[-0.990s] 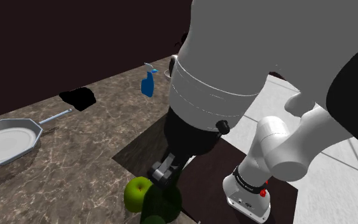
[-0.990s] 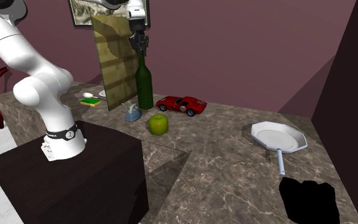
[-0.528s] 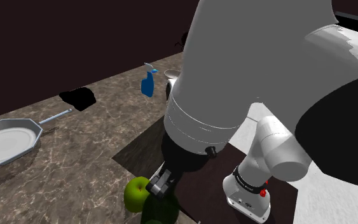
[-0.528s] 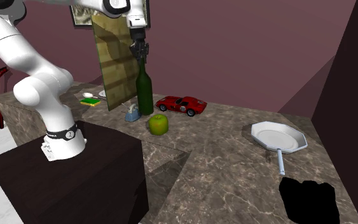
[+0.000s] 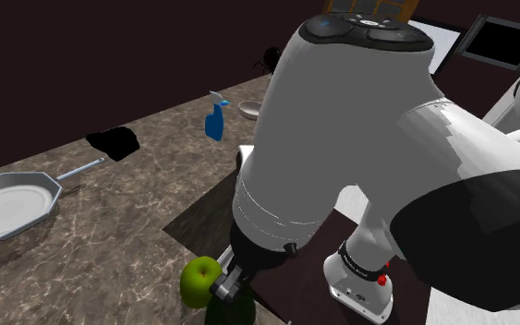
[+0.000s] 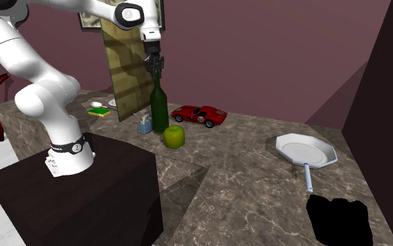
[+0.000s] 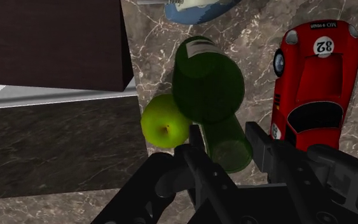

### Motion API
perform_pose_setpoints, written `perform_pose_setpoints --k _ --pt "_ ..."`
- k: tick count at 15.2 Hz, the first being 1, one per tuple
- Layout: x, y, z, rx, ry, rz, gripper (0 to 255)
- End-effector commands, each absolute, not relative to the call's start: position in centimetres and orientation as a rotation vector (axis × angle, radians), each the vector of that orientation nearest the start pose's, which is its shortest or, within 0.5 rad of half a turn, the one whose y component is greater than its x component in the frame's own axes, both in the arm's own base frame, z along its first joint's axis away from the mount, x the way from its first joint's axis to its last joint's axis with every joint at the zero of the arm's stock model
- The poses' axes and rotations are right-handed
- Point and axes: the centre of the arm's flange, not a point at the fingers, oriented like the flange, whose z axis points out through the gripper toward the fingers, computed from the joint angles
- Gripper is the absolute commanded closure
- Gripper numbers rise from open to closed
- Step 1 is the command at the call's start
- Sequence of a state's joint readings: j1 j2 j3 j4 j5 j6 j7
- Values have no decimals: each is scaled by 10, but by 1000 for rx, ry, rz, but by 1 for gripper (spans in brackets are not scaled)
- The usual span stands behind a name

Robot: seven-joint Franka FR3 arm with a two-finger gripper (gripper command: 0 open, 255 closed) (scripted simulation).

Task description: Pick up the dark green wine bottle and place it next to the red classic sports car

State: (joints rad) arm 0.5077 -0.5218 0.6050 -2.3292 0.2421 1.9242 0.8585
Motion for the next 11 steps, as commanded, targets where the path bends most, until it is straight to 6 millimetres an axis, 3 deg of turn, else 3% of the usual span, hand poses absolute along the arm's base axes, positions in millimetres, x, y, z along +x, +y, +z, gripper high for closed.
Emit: perform_pose_setpoints --k 1,4,11 --pt "154 400 488 -3129 -181 -119 255" --pt "154 400 472 -3129 -181 -119 255" --pt "154 400 472 -3129 -181 -119 255"
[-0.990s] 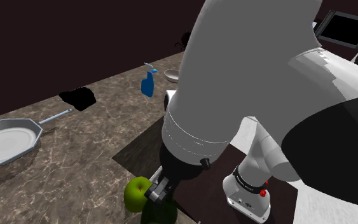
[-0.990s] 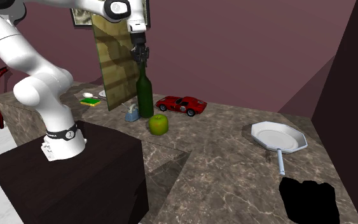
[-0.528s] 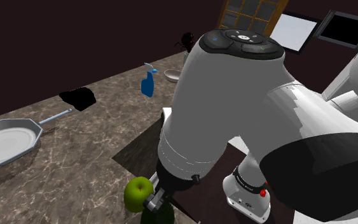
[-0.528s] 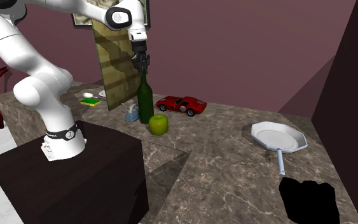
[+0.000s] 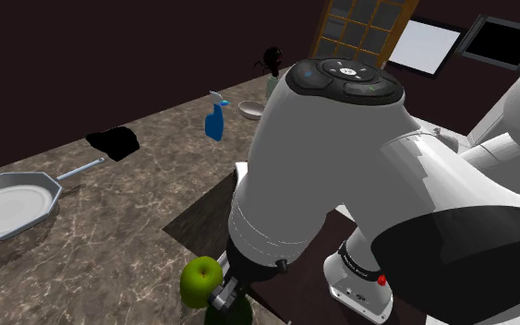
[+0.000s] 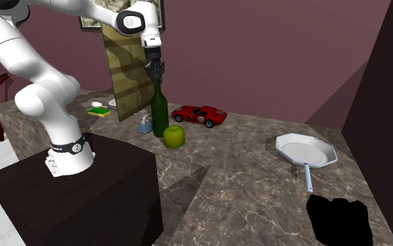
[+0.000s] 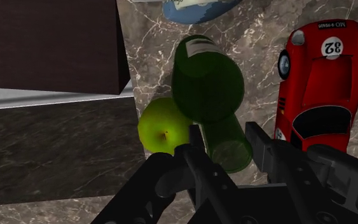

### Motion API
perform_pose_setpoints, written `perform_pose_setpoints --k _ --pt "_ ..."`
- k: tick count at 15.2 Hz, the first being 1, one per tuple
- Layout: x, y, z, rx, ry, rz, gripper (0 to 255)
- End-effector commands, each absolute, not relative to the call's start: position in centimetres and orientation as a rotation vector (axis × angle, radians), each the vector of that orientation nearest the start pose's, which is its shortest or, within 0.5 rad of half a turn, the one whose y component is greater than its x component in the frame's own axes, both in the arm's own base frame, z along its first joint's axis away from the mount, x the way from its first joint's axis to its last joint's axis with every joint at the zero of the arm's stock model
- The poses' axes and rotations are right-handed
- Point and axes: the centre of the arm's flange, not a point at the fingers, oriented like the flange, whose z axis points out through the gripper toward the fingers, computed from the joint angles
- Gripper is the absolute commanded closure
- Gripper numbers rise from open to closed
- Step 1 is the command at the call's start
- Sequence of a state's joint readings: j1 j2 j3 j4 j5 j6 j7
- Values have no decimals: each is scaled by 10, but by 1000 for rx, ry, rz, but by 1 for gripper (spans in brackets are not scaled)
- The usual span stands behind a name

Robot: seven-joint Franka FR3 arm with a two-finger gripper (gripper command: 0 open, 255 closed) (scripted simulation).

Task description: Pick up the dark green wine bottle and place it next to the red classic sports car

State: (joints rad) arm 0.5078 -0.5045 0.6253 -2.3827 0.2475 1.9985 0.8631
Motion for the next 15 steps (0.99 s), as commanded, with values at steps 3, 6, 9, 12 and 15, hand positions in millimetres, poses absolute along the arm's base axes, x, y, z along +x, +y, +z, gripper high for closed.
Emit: perform_pose_setpoints --k 3,6,9,12,15 --pt "154 400 472 -3129 -181 -119 0" --pt "154 400 472 -3129 -181 -119 0" --pt "151 400 511 -3129 -181 -119 0" --pt "150 400 522 -3129 -182 -119 0" --pt "150 400 522 -3129 -181 -119 0"
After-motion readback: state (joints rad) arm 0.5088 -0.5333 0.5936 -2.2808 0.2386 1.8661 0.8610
